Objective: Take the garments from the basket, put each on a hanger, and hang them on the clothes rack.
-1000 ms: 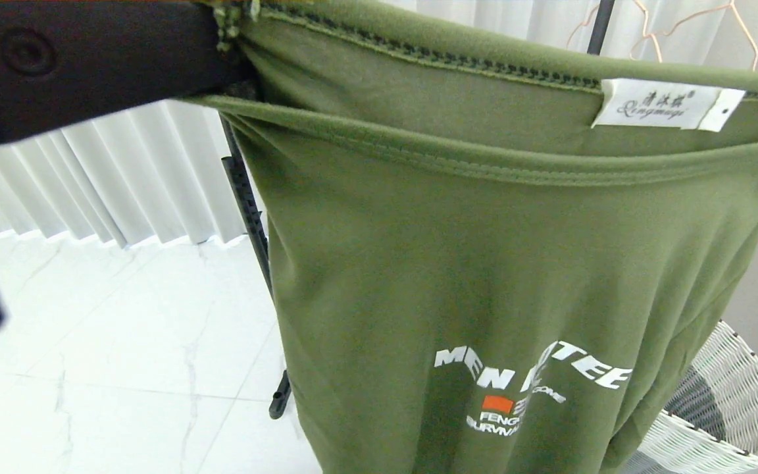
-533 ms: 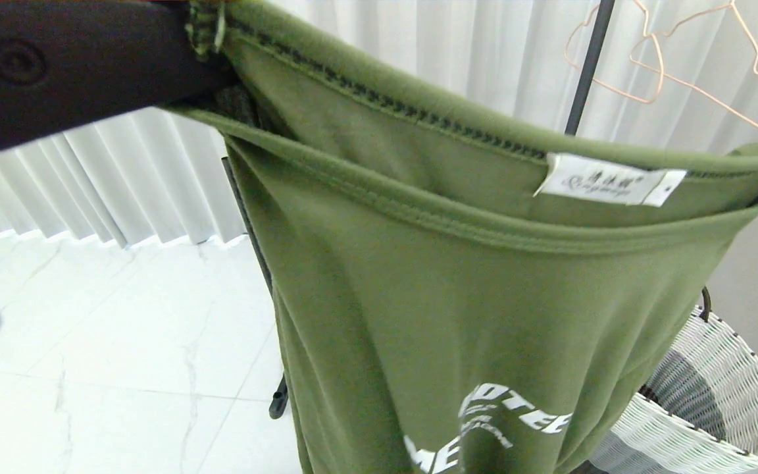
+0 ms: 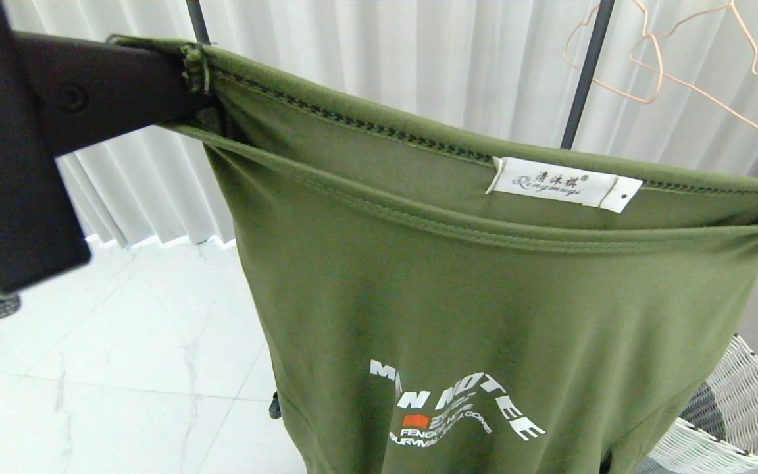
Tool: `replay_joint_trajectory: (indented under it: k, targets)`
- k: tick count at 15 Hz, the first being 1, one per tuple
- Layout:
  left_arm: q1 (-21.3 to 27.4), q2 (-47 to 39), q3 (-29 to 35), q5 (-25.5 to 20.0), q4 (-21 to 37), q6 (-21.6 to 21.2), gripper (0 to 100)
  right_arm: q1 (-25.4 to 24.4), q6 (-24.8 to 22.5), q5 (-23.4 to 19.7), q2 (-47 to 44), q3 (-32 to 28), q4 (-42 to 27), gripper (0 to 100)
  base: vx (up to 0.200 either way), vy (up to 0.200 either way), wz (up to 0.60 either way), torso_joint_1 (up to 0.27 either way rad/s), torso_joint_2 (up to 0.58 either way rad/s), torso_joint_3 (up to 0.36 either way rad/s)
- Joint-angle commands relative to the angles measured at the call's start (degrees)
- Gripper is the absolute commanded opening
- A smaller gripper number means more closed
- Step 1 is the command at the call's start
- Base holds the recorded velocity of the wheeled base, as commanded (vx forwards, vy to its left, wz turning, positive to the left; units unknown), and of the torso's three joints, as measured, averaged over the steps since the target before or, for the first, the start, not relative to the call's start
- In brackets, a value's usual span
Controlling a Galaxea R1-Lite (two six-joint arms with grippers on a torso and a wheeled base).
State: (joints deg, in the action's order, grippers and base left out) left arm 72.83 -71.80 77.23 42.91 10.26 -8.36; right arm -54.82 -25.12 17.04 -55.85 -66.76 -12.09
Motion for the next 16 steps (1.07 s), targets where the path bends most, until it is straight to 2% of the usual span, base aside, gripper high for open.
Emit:
replay_joint_trajectory:
  k: [1, 6, 11, 13, 14, 15, 16]
  targets:
    - [-0.32, 0.17, -0.15, -0.02, 0.02, 0.01, 0, -0.02, -0.01, 0.01, 2.14, 0.4, -0.12, 100, 0.0, 0.0, 0.0, 0.0, 0.0, 0.0]
    - [-0.76, 0.35, -0.59, 0.68, 0.02, -0.07, 0, -0.02, -0.01, -2.1, 3.2, 0.22, 0.23, 100, 0.0, 0.0, 0.0, 0.0, 0.0, 0.0]
    - [-1.99, 1.23, -1.82, 0.86, 0.11, -0.07, 0, -0.11, 0.25, -8.52, 4.43, 0.13, 0.49, 100, 0.0, 0.0, 0.0, 0.0, 0.0, 0.0]
    - [-2.51, 1.75, -2.08, 0.86, 0.02, -1.04, 0, 1.21, 0.43, -7.64, 5.13, 0.66, -0.56, 100, 0.0, 0.0, 0.0, 0.0, 0.0, 0.0]
    - [-3.57, 2.54, -2.34, 0.86, 0.11, -2.18, 0, 5.07, 1.04, -4.47, 5.57, 1.37, -2.15, 100, 0.0, 0.0, 0.0, 0.0, 0.0, 0.0]
    - [-5.15, 3.86, -2.96, 0.86, 0.02, -3.94, 0, 11.58, 1.66, -0.52, 5.66, 1.8, -4.34, 100, 0.0, 0.0, 0.0, 0.0, 0.0, 0.0]
    - [-7.7, 6.32, -4.37, 0.77, 0.02, -6.75, 0, 20.37, 2.01, 2.12, 5.84, 2.51, -7.15, 100, 0.0, 0.0, 0.0, 0.0, 0.0, 0.0]
